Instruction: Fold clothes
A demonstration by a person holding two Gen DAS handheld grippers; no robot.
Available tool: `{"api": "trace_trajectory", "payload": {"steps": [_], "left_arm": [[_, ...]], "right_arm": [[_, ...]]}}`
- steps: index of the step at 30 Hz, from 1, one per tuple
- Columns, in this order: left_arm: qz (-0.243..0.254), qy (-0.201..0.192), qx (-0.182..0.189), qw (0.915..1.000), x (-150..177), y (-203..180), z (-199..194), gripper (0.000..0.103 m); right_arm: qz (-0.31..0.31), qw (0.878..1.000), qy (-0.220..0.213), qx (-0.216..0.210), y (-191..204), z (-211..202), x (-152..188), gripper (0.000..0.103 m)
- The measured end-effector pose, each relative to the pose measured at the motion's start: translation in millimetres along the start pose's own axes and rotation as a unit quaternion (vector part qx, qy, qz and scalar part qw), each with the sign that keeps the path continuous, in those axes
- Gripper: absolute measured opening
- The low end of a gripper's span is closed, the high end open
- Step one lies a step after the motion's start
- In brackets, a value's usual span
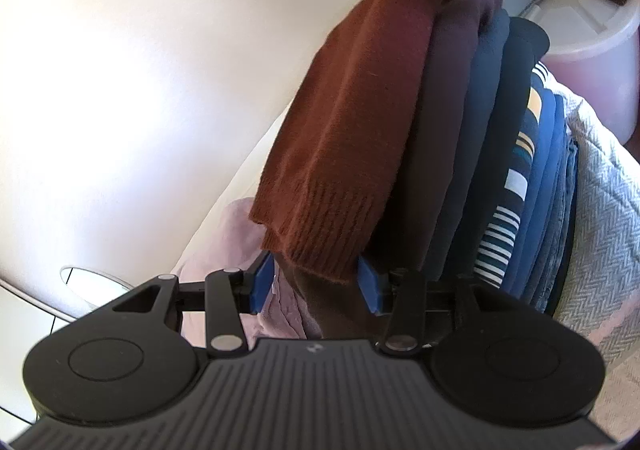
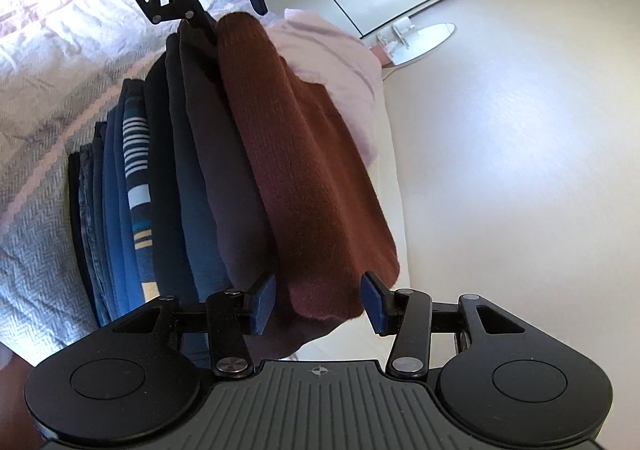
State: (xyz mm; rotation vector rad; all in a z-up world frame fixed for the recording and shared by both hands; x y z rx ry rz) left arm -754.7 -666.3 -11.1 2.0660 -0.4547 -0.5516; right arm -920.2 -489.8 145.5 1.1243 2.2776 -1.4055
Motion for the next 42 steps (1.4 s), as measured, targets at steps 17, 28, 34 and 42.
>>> {"api": "trace_trajectory", "payload": {"steps": [17,28,34,42], "left_arm": [[-0.261,0.037,0.041,0.9638,-18,-64,-59,0.078],[-0.363,0.038,0.055,0.9296,1,-91,-192,0.095],[-0.397,0.057,0.050,0.9149,6,-106,-229,0.096],[-0.464,0.075,0.058,0.8809,-9,-114,-245,0.096]], "right_arm": [[0.338,0.941,0.022,-0.010,57,-86,18,0.087],[0.581,0.809,0.086,-0.012,132,-173,34,0.087],[0.630,0.769,0.107,-0.008,153,-203,26,0.087],[0.644,0.757,0.110,-0.008,157,-220,25,0.087]]}}
Point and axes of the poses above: each gripper's, at about its wrist camera, not at the fingertips, and z roughly the way its jaws point, y to its left, x to its underside, the point moved 1 cm from there along z, roughly the way its jaws point, and after that the axes turned 13 degrees about z, right-handed, at the moved point
